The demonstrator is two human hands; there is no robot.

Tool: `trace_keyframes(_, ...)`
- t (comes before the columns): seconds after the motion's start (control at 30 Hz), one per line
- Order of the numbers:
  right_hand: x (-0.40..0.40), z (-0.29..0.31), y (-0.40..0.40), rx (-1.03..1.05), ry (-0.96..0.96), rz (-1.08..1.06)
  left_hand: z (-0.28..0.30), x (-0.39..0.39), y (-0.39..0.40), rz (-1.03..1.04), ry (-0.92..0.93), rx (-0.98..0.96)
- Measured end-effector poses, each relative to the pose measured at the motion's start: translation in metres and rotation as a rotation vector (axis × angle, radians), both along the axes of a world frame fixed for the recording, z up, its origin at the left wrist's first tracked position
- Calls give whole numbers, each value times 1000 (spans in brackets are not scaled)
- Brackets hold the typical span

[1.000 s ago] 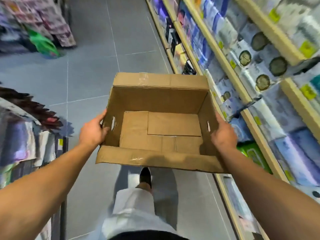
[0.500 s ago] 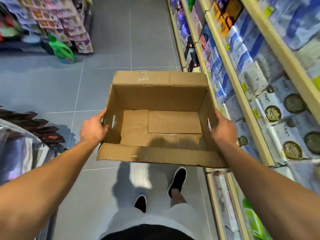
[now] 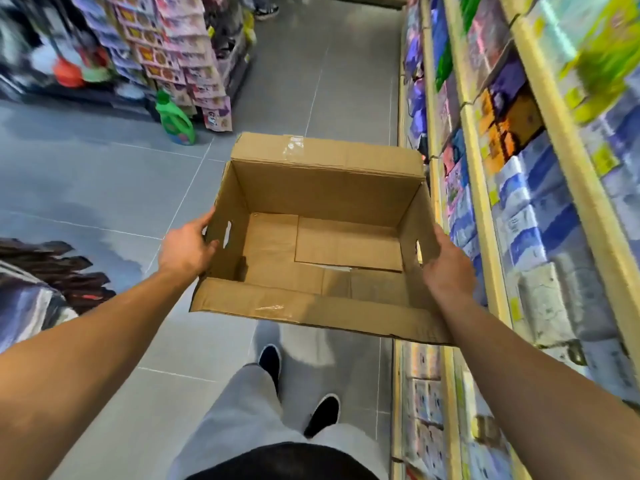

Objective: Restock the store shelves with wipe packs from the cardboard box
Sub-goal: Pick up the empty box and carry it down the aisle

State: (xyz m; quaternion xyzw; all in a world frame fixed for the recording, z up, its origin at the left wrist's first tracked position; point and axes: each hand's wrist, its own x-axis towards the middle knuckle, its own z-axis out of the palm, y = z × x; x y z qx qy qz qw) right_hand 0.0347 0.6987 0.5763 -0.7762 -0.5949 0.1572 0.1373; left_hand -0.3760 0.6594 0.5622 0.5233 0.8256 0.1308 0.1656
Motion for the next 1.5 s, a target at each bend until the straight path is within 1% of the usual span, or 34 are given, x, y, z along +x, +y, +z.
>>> trace_keyframes(0.1, -7, -5, 62, -17, -23, 14, 0, -9, 48, 28, 33, 3)
trace_keyframes(0.3, -43, -1, 179, -28, -25, -25, -4, -41, 169, 47, 1, -3)
trace_keyframes(0.5, -78, 22, 297, -9, -60, -46, 15, -75, 297, 14, 4, 21)
trace_keyframes(0.63, -90, 25, 363, -3, -5, -95, 18, -90, 375, 5, 14, 3)
trace_keyframes(0.77, -90, 16, 429, 5, -8, -108, 20, -88, 455, -35, 26, -7)
trace_keyframes(0.93, -73, 5, 530, 13, 24, -143, 21, -64, 562, -71, 39, 41)
trace_keyframes(1.07, -50, 14, 614, -5, 49, -150, 33, -46, 641, -96, 52, 71)
trace_keyframes(1.23, -38, 27, 710, -10, 4, -117, 42, -32, 727, -83, 106, 47)
trace_keyframes(1.3, -39, 28, 750, -13, -1, -99, 38, -35, 764, -64, 114, 52)
trace_keyframes(1.5, -62, 17, 886, -31, -8, -78, 12, -69, 899, -65, 40, 55)
